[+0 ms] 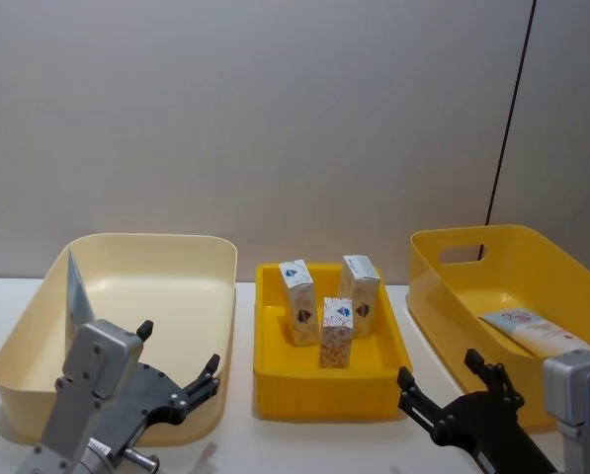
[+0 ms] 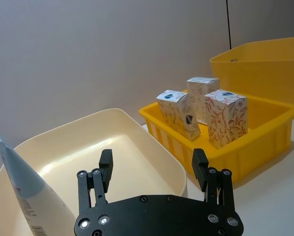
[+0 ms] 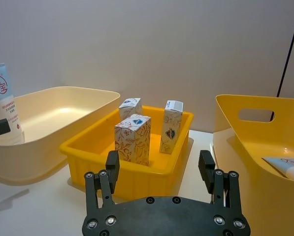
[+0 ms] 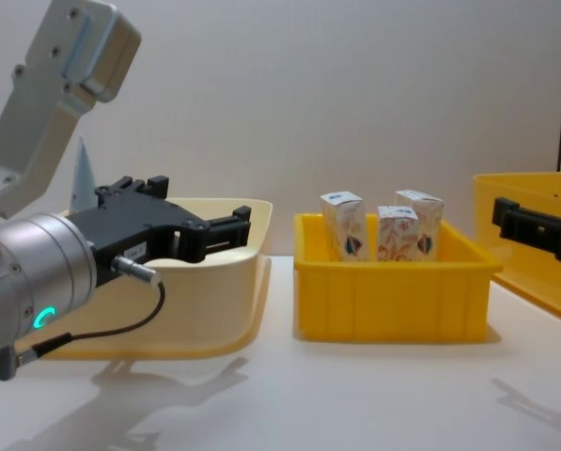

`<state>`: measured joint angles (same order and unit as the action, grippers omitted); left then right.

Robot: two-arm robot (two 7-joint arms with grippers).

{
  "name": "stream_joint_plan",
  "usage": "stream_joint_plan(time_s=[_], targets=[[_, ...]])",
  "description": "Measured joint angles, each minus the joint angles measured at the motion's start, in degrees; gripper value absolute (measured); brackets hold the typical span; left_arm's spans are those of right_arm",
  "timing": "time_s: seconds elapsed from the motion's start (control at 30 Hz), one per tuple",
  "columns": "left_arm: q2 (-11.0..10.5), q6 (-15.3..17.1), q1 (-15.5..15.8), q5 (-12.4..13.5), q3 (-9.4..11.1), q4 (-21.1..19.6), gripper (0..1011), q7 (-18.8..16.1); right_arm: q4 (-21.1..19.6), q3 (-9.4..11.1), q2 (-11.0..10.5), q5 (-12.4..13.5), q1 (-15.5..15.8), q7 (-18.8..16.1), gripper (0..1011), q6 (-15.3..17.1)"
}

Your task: Bimanual collaborative sorting of washing and personal care products

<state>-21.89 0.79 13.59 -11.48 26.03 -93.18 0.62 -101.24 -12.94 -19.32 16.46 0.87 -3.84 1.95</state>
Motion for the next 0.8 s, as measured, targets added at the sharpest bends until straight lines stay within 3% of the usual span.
stream_joint_plan(time_s=[0.4,0.8], targets=[[0.0,0.0,0.0,0.0,0.0,0.0,1002,0.0,0.1,0.1,0.0,0.0,-0.2,-0.2,1001,0.4],[0.0,0.0,0.0,0.0,0.0,0.0,1002,0.0,2.1,-0.2,1.1,0.1,-2.9,-0.7,1001,2.8]])
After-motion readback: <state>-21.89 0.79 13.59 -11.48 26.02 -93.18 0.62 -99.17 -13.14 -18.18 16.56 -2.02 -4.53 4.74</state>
